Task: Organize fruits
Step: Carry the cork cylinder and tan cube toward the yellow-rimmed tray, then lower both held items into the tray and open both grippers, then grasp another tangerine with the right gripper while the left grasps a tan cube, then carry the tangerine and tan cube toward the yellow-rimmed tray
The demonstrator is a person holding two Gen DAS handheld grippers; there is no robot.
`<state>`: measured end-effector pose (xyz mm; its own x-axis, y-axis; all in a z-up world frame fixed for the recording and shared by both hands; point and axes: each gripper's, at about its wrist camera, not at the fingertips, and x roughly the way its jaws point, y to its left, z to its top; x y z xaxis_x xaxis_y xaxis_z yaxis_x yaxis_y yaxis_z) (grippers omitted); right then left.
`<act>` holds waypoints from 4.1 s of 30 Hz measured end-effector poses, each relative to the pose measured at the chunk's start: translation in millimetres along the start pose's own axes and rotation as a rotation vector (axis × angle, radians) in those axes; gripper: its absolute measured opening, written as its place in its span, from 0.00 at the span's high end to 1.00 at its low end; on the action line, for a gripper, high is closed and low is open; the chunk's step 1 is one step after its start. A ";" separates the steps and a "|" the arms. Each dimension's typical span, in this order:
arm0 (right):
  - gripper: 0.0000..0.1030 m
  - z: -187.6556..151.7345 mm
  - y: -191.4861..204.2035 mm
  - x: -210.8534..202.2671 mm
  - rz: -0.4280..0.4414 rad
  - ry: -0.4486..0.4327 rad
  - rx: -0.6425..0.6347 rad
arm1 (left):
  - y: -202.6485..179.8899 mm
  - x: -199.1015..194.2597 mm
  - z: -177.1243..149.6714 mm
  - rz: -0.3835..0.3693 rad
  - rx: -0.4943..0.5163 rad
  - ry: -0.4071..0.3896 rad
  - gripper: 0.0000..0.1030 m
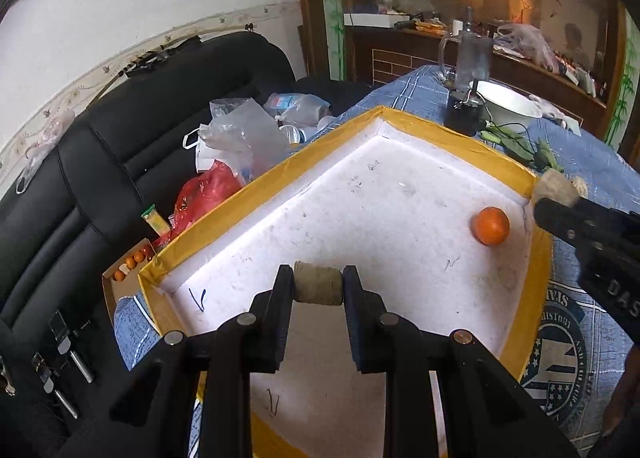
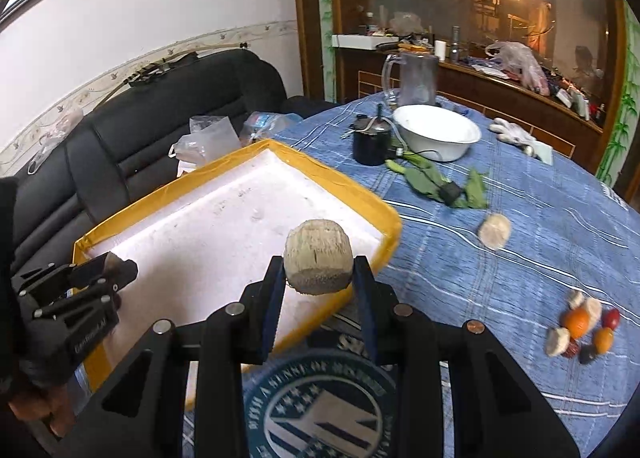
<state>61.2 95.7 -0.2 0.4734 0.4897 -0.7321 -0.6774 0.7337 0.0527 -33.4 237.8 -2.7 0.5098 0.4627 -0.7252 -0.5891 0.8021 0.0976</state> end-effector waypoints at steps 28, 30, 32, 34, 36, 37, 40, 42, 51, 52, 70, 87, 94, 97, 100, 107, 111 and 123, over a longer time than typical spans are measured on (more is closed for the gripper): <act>0.65 34.2 -7.5 77.8 -0.012 0.064 0.048 | -10.5 20.5 -0.8 -0.009 0.035 0.090 0.77; 0.65 36.1 -6.0 85.2 -0.008 0.075 0.050 | -10.1 21.5 -1.5 -0.013 0.035 0.101 0.76; 0.65 37.7 -4.3 92.4 0.001 0.084 0.051 | -7.9 23.2 -2.4 -0.014 0.022 0.115 0.75; 0.65 38.1 -0.9 100.6 0.002 0.101 0.042 | -6.4 26.5 -3.3 -0.003 0.018 0.146 0.53; 0.65 37.9 1.9 108.5 0.006 0.117 0.035 | -1.9 24.5 -4.5 0.008 -0.010 0.144 0.29; 0.63 37.5 2.9 110.8 0.000 0.122 0.030 | -0.1 22.7 -5.0 0.007 -0.024 0.141 0.28; 0.42 37.0 1.3 109.0 -0.009 0.115 0.033 | 2.4 17.1 -6.2 -0.009 -0.052 0.148 0.28; 0.36 37.1 -2.4 102.2 -0.017 0.106 0.037 | 1.6 9.8 -6.4 -0.014 -0.065 0.125 0.23; 0.18 15.8 -53.8 18.9 -0.051 -0.007 0.118 | -54.9 -25.1 -10.0 -0.207 -0.010 0.038 0.23; 0.16 9.8 -62.5 6.8 -0.061 -0.019 0.129 | -66.8 -28.6 -11.9 -0.231 0.020 0.027 0.23; 0.29 -116.6 -293.4 -65.5 -0.365 0.069 0.526 | -249.5 -34.0 -29.6 -0.461 0.355 0.035 0.23; 0.68 -109.6 -314.3 -58.2 -0.341 0.045 0.547 | -348.7 -8.5 -30.7 -0.463 0.453 0.036 0.79; 0.68 -107.0 -313.5 -57.5 -0.300 0.026 0.538 | -335.3 -5.3 -26.1 -0.516 0.422 0.059 0.88; 0.68 -108.0 -313.8 -55.2 -0.297 0.031 0.537 | -316.1 -10.4 -28.7 -0.534 0.404 0.068 0.88; 0.68 -108.7 -313.2 -55.2 -0.299 0.030 0.535 | -293.6 -18.5 -34.3 -0.538 0.390 0.069 0.89; 0.68 -110.3 -309.6 -53.0 -0.327 0.042 0.517 | -249.9 -33.7 -42.3 -0.532 0.366 0.054 0.89; 0.68 -107.6 -300.3 -58.2 -0.340 0.045 0.503 | -234.0 -41.2 -48.3 -0.506 0.362 0.041 0.89; 0.68 -129.8 -241.1 -100.6 -0.341 0.053 0.415 | -207.6 -53.2 -55.7 -0.456 0.335 0.021 0.89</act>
<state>103.8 -191.6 -27.4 0.5911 0.1744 -0.7875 -0.2059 0.9766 0.0617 26.9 25.6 -22.3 0.6517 0.0365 -0.7576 -0.0794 0.9966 -0.0202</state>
